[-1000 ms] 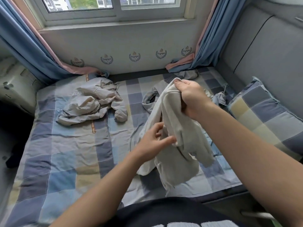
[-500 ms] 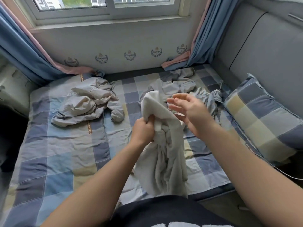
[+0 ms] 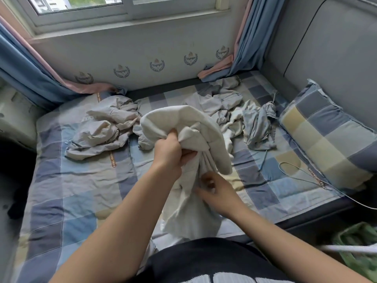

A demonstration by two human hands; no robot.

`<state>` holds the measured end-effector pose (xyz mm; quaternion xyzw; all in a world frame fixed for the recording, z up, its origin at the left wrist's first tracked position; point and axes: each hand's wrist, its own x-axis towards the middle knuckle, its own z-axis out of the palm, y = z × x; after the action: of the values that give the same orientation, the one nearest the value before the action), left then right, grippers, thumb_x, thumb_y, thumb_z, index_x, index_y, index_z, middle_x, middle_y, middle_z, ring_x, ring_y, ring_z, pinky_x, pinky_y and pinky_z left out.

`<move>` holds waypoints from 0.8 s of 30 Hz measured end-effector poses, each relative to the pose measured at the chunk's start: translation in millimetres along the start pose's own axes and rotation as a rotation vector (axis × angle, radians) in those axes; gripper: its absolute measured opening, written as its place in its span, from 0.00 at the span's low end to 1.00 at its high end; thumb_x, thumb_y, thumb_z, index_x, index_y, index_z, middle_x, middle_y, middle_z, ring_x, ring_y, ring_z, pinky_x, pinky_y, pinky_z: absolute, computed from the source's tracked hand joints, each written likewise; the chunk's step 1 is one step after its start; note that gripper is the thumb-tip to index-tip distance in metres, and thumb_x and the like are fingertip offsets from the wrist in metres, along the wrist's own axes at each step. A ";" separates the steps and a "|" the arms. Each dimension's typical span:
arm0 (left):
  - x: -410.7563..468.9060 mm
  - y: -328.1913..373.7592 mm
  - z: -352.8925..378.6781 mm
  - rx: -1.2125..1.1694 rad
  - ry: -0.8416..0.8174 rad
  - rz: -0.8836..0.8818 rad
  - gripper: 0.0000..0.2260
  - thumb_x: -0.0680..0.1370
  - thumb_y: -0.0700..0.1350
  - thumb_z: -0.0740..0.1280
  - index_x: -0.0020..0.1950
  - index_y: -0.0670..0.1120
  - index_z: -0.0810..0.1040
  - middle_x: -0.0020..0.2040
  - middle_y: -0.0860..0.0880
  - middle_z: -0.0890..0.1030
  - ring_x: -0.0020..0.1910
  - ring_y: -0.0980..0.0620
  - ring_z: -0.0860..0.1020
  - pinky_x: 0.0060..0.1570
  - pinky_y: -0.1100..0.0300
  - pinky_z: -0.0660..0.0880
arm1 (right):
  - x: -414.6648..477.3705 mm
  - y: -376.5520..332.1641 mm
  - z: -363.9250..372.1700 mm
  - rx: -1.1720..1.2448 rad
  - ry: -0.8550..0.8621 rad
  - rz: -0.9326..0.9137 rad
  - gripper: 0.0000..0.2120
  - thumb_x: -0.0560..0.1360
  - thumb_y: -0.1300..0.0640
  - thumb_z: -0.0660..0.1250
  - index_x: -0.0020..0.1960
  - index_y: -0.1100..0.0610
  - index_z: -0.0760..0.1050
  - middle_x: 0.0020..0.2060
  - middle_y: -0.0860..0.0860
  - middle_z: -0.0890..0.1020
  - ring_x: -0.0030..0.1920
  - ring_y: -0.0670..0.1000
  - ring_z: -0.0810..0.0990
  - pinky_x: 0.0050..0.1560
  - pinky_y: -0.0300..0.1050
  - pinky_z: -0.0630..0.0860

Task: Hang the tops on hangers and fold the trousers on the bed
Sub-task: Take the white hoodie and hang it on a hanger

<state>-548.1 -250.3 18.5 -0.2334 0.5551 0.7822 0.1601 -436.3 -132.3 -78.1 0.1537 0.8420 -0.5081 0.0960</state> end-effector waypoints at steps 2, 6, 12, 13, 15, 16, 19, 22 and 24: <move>-3.8 4.4 3.3 -0.037 -0.012 -0.011 0.11 0.84 0.48 0.63 0.50 0.41 0.80 0.47 0.40 0.84 0.43 0.44 0.85 0.35 0.51 0.83 | 2.7 -1.2 10.3 -0.055 -0.040 0.089 0.40 0.64 0.32 0.73 0.69 0.49 0.66 0.62 0.42 0.72 0.61 0.46 0.75 0.59 0.48 0.75; -8.5 11.6 5.9 -0.144 0.004 -0.018 0.12 0.84 0.46 0.62 0.47 0.41 0.79 0.44 0.40 0.84 0.34 0.46 0.86 0.39 0.48 0.84 | 14.4 -8.6 24.1 -0.130 -0.013 0.083 0.56 0.57 0.24 0.71 0.75 0.53 0.59 0.69 0.47 0.69 0.67 0.52 0.72 0.62 0.52 0.74; -10.2 16.9 4.7 -0.254 0.024 -0.031 0.10 0.85 0.45 0.62 0.49 0.40 0.77 0.49 0.39 0.83 0.45 0.42 0.85 0.45 0.44 0.84 | 36.5 17.7 2.7 -0.213 0.176 0.027 0.11 0.77 0.54 0.66 0.58 0.54 0.77 0.54 0.55 0.80 0.56 0.60 0.79 0.51 0.52 0.77; -9.5 18.1 3.2 -0.265 0.027 -0.036 0.09 0.85 0.45 0.62 0.50 0.40 0.77 0.51 0.39 0.84 0.46 0.41 0.85 0.46 0.45 0.84 | 41.3 20.7 -3.5 -0.216 0.191 0.039 0.06 0.77 0.57 0.64 0.52 0.56 0.77 0.49 0.56 0.81 0.52 0.62 0.79 0.47 0.52 0.76; -6.3 20.2 -1.8 -0.287 0.035 -0.044 0.09 0.84 0.45 0.63 0.52 0.40 0.78 0.52 0.39 0.84 0.48 0.41 0.85 0.46 0.45 0.84 | 50.4 22.7 -17.1 -0.160 0.210 0.036 0.05 0.77 0.61 0.62 0.42 0.56 0.73 0.39 0.55 0.80 0.43 0.60 0.78 0.40 0.52 0.71; -3.7 20.8 -5.2 -0.296 0.039 -0.045 0.09 0.84 0.44 0.63 0.53 0.40 0.78 0.52 0.38 0.84 0.49 0.40 0.85 0.46 0.45 0.84 | 54.4 22.5 -24.8 -0.125 0.233 0.030 0.08 0.77 0.64 0.61 0.40 0.56 0.70 0.36 0.54 0.78 0.40 0.59 0.76 0.37 0.51 0.67; 5.4 19.6 -16.8 -0.302 0.058 -0.047 0.09 0.84 0.44 0.64 0.54 0.39 0.79 0.50 0.39 0.85 0.47 0.41 0.86 0.45 0.46 0.84 | 61.0 11.3 -54.2 -0.031 0.343 -0.029 0.09 0.74 0.70 0.57 0.41 0.58 0.69 0.35 0.56 0.77 0.39 0.61 0.75 0.35 0.49 0.65; 13.7 4.4 -27.2 -0.229 0.083 -0.099 0.09 0.84 0.41 0.62 0.59 0.38 0.78 0.54 0.39 0.83 0.47 0.43 0.84 0.52 0.49 0.82 | 61.9 -17.2 -81.0 0.002 0.411 -0.220 0.12 0.72 0.71 0.57 0.45 0.57 0.73 0.35 0.49 0.77 0.37 0.51 0.75 0.38 0.49 0.70; 15.1 -13.2 -32.5 -0.061 0.039 -0.123 0.09 0.84 0.39 0.62 0.62 0.40 0.77 0.56 0.40 0.81 0.50 0.46 0.82 0.61 0.50 0.78 | 60.5 -41.0 -90.5 -0.054 0.388 -0.343 0.12 0.71 0.67 0.58 0.47 0.55 0.76 0.35 0.44 0.78 0.37 0.47 0.76 0.39 0.45 0.71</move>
<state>-547.9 -276.8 -9.1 -0.2870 0.5186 0.7827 0.1900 -508.0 -60.3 -21.3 0.1008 0.8718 -0.4551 -0.1506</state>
